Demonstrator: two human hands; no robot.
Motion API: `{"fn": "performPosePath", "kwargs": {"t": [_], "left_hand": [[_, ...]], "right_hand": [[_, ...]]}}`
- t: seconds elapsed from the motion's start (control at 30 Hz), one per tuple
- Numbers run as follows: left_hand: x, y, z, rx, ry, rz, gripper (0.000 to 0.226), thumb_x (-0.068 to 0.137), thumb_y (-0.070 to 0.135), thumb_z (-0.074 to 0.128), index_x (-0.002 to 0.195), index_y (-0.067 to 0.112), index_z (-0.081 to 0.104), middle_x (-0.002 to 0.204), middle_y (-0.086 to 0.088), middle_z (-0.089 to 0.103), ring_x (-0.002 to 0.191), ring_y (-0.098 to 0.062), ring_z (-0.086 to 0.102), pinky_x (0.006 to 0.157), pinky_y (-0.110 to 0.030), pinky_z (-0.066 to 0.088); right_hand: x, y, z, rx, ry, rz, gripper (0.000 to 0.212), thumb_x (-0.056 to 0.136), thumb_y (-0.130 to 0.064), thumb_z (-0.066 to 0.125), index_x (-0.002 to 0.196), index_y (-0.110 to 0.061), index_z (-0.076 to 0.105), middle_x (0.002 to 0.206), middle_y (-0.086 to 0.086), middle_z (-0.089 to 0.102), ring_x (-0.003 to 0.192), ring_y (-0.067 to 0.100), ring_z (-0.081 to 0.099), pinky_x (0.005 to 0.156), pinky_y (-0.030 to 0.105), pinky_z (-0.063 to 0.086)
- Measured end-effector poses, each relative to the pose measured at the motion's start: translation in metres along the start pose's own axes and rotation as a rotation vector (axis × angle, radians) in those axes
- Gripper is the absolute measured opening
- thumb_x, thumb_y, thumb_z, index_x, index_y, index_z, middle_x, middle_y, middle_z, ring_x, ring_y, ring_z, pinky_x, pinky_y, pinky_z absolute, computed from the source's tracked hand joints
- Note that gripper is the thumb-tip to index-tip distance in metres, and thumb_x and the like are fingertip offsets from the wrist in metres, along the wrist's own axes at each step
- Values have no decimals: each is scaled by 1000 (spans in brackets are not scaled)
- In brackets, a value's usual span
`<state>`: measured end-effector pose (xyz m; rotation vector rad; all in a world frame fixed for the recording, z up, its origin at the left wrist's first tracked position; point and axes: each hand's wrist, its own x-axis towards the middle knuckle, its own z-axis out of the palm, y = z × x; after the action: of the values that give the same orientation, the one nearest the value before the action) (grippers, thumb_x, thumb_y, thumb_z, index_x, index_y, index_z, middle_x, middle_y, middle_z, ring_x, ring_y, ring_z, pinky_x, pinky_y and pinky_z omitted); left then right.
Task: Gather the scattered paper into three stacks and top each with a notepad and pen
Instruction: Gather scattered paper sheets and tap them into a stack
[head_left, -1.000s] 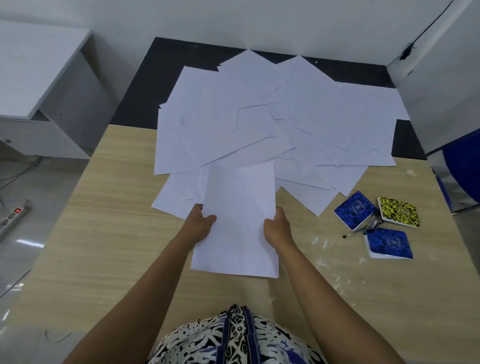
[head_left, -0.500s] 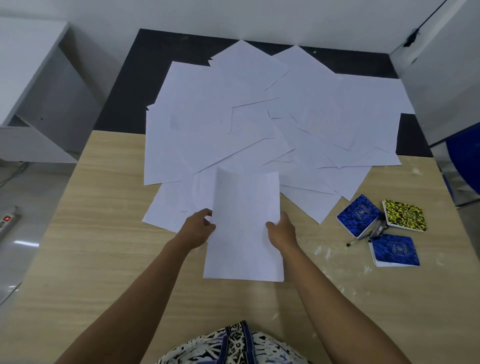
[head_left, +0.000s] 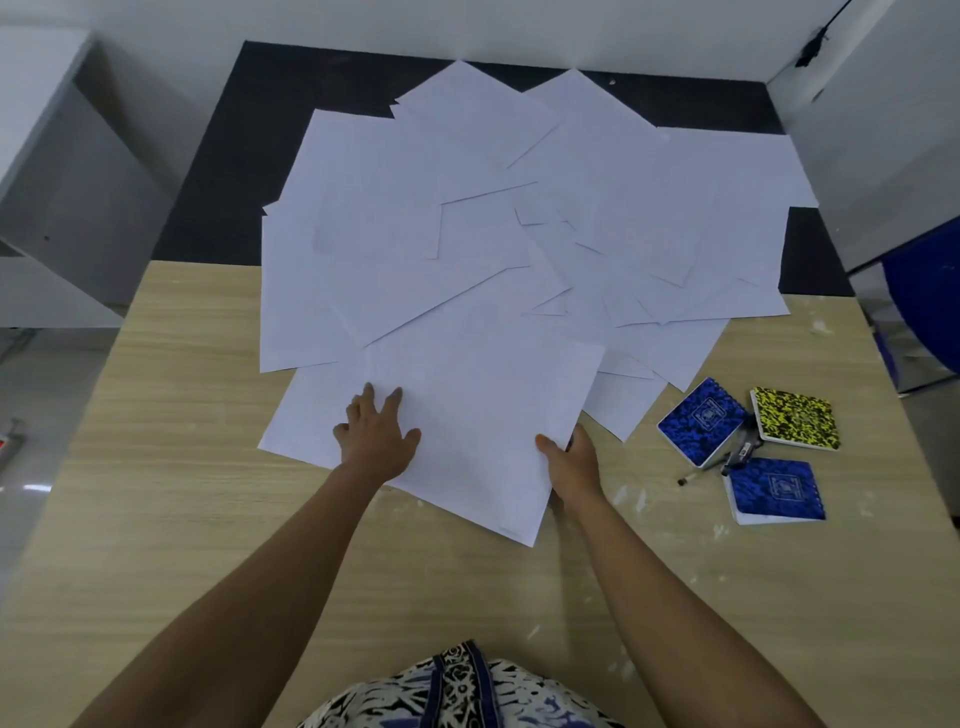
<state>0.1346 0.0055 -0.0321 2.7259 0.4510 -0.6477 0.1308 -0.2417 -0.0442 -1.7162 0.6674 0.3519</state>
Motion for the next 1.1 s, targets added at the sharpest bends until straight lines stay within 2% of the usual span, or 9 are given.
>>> {"fn": "performPosePath", "kwargs": {"t": [0.1, 0.27, 0.37, 0.43, 0.53, 0.67, 0.87, 1.0, 1.1], "left_hand": [[-3, -2, -1, 22, 49, 26, 61, 94, 48, 45, 149, 29, 25, 157, -8, 18, 141, -29, 22, 110, -50, 25], [-16, -6, 1, 20, 116, 20, 55, 93, 46, 50, 140, 20, 38, 135, -7, 43, 123, -28, 42, 103, -46, 32], [-23, -7, 3, -132, 109, -80, 63, 91, 43, 56, 142, 14, 33, 136, -10, 39, 123, -30, 43, 99, -46, 37], [-27, -7, 5, -158, 73, -113, 71, 90, 44, 58, 144, 10, 26, 139, -12, 30, 124, -32, 43, 99, -48, 37], [-29, -1, 6, -381, 28, -165, 77, 87, 42, 65, 144, 6, 27, 139, -17, 27, 127, -37, 39, 104, -48, 36], [-25, 13, -7, -639, -10, -247, 60, 88, 41, 65, 136, 13, 45, 141, -15, 28, 134, -35, 27, 107, -46, 31], [-16, 21, -14, -734, 12, -291, 75, 87, 31, 68, 145, 7, 27, 146, -17, 20, 129, -38, 37, 105, -43, 35], [-11, 18, -17, -908, 12, -295, 70, 91, 23, 64, 144, 0, 24, 144, -18, 36, 128, -34, 43, 100, -36, 37], [-7, 15, -17, -908, -4, -285, 59, 92, 26, 62, 140, 2, 37, 141, -15, 44, 126, -31, 47, 100, -35, 39]], "right_hand": [[0, 2, 0, -15, 12, -22, 32, 90, -14, 59, 122, -16, 55, 111, -2, 64, 100, 18, 61, 88, 34, 49], [-2, 0, 6, -48, 100, -35, 27, 96, -21, 53, 120, -11, 59, 110, 0, 63, 100, 18, 58, 84, 28, 42], [-4, -1, 7, -58, 94, -50, 25, 97, -28, 52, 112, -11, 62, 101, -3, 62, 95, 18, 59, 81, 27, 42], [-5, -2, 6, -45, 49, -47, 22, 92, -28, 61, 110, -14, 58, 101, -3, 61, 96, 18, 60, 81, 29, 45], [-8, -1, 4, -68, 0, -23, 36, 84, -17, 70, 112, -15, 49, 108, -1, 59, 97, 19, 59, 86, 34, 49], [-10, 2, 2, -71, -47, -44, 27, 88, -12, 64, 115, -12, 61, 109, 3, 66, 101, 23, 63, 88, 36, 51], [-19, 3, 6, -91, 18, -64, 27, 94, -16, 56, 121, -11, 61, 117, 3, 65, 106, 22, 60, 89, 31, 46], [-17, 0, 5, -137, 23, -64, 37, 98, -13, 48, 135, -13, 48, 128, 3, 57, 119, 24, 53, 98, 32, 41], [-10, -5, 0, -166, -7, -88, 38, 98, -13, 45, 136, -15, 47, 129, 1, 57, 120, 24, 53, 101, 34, 41]]}}
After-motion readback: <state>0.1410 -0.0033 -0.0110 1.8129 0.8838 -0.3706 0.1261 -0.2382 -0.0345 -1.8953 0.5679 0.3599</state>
